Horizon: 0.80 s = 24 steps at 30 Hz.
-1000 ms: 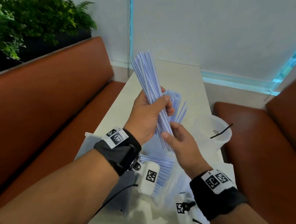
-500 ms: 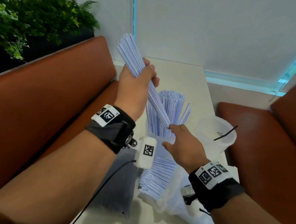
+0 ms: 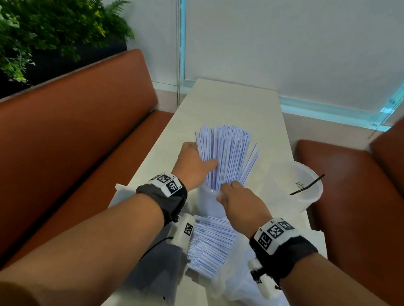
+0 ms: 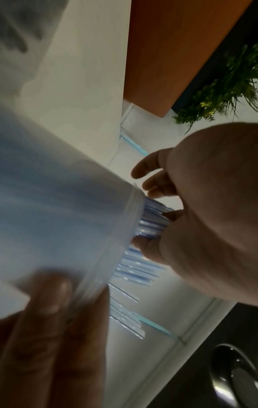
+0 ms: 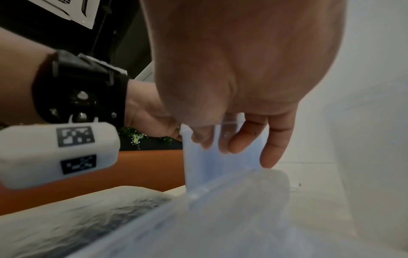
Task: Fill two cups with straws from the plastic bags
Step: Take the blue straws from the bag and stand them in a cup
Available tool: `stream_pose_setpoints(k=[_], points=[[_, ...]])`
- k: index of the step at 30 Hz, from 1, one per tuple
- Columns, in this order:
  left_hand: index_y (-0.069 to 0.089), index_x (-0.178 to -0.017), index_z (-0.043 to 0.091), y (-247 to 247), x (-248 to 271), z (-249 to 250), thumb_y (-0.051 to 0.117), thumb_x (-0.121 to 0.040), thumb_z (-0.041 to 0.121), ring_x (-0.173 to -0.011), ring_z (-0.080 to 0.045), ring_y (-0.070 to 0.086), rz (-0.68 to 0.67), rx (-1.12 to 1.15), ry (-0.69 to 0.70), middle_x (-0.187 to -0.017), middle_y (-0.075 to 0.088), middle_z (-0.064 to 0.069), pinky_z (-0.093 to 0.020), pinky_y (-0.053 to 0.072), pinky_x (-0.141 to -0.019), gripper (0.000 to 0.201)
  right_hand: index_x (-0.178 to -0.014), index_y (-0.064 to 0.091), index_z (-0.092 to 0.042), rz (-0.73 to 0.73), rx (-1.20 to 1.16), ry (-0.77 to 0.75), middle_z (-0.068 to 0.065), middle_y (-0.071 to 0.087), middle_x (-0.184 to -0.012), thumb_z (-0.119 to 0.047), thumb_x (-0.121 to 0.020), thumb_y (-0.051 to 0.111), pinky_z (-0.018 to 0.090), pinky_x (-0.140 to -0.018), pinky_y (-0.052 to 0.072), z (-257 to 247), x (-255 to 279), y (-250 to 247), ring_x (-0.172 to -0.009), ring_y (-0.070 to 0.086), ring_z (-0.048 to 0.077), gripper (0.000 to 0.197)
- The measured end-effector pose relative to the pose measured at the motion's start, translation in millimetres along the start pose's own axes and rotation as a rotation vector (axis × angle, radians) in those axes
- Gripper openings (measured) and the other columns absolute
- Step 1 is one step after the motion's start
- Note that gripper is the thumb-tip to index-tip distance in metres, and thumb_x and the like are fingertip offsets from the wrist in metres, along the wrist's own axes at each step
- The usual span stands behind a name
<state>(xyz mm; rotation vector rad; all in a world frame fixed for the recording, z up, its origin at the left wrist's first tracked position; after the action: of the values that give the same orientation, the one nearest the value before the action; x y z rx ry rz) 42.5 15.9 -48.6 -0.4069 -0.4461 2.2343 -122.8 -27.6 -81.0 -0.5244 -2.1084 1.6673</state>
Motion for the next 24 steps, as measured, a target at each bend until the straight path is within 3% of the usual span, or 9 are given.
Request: stream_pose_setpoints(k=[2,5,8,10,14,16,18,21,24], points=[[0.059,-0.114,0.025,3.2,2.6,-4.6,0.081,-0.078,0.034,-0.116,-0.026,0.060,-0.046,0.029,0.006,-0.119,0.059,-0.008,-0.049,0.052,-0.100,0.043,-0.113,0.046,-0.017,-0.007,0.012,0.012,0.003,0.045,-0.108,-0.034,-0.108,0.037,0.042,-0.072,0.050,0.2,0.9,-0.1,-0.083,0.054,0.027,0.021],[0.040,-0.140,0.026,-5.5,1.4,-1.6,0.085,-0.065,0.051,-0.128,-0.018,0.052,-0.021,0.084,0.071,-0.137,0.051,-0.002,-0.045,0.045,-0.109,0.091,-0.113,0.046,-0.016,-0.025,0.019,0.024,-0.001,0.039,-0.102,-0.035,-0.108,0.035,0.039,-0.069,0.046,-0.4,-0.1,0.3,-0.081,0.050,0.024,0.023],[0.018,-0.149,0.043,-20.4,-3.4,13.3,0.084,-0.062,0.064,-0.136,-0.010,0.037,0.082,0.047,0.172,-0.152,0.032,0.003,-0.032,0.035,-0.110,0.110,-0.112,0.046,-0.017,-0.022,0.008,0.024,-0.003,0.036,-0.101,-0.036,-0.108,0.034,0.037,-0.070,0.044,-0.4,-1.5,0.8,-0.080,0.047,0.022,0.023],[0.012,-0.151,0.045,-28.5,-11.4,28.1,0.079,-0.066,0.070,-0.142,-0.012,0.031,0.118,0.030,0.234,-0.157,0.024,0.004,-0.032,0.032,-0.111,0.111,-0.111,0.046,-0.017,-0.016,0.007,0.024,-0.002,0.039,-0.103,-0.036,-0.108,0.035,0.036,-0.069,0.044,-0.2,-1.2,1.1,-0.080,0.047,0.022,0.021],[0.019,-0.158,0.025,-20.5,-26.3,50.1,0.052,-0.084,0.077,-0.152,-0.014,0.014,0.024,-0.304,0.377,-0.166,0.018,-0.001,-0.031,0.017,-0.120,0.096,-0.112,0.046,-0.016,0.012,0.034,0.016,-0.001,0.041,-0.104,-0.035,-0.108,0.037,0.037,-0.066,0.046,-1.3,0.1,0.9,-0.082,0.055,0.024,0.021],[0.030,-0.156,0.019,-4.1,-26.3,49.2,0.039,-0.091,0.076,-0.152,-0.019,0.019,-0.114,-0.535,0.394,-0.164,0.025,-0.005,-0.037,0.020,-0.123,0.086,-0.111,0.046,-0.016,0.033,0.031,0.008,-0.003,0.038,-0.100,-0.036,-0.108,0.037,0.036,-0.064,0.043,-1.7,1.0,0.1,-0.081,0.055,0.024,0.022],[0.038,-0.153,0.019,2.4,-27.1,48.4,0.035,-0.095,0.072,-0.149,-0.020,0.027,-0.164,-0.606,0.406,-0.161,0.032,-0.003,-0.039,0.026,-0.121,0.078,-0.110,0.046,-0.017,0.040,0.025,0.002,-0.003,0.037,-0.098,-0.036,-0.108,0.037,0.036,-0.063,0.041,-2.1,1.6,-0.1,-0.080,0.054,0.024,0.021],[0.040,-0.151,0.019,2.0,-29.9,52.2,0.031,-0.093,0.076,-0.147,-0.022,0.030,-0.074,-0.606,0.486,-0.159,0.035,-0.006,-0.040,0.026,-0.119,0.081,-0.112,0.047,-0.016,0.045,0.015,-0.010,-0.003,0.035,-0.099,-0.035,-0.108,0.037,0.036,-0.064,0.040,-2.2,1.1,-0.1,-0.080,0.053,0.025,0.022],[0.029,-0.155,0.018,11.4,-26.4,47.7,0.033,-0.094,0.072,-0.147,-0.026,0.030,-0.078,-0.865,0.582,-0.160,0.034,-0.006,-0.044,0.023,-0.119,0.081,-0.112,0.046,-0.016,0.038,0.031,0.001,-0.002,0.036,-0.100,-0.034,-0.108,0.039,0.037,-0.064,0.042,-1.9,0.6,0.2,-0.083,0.057,0.026,0.019]])
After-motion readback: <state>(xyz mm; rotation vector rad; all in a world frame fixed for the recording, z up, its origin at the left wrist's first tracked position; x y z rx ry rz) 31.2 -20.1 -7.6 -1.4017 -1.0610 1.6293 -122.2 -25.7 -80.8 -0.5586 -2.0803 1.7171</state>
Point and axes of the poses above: each hand's wrist, its own x-axis away from the middle knuckle, its own y-axis out of the palm, z = x × y, the point moved 4 cm from there along -x, towards the middle knuckle
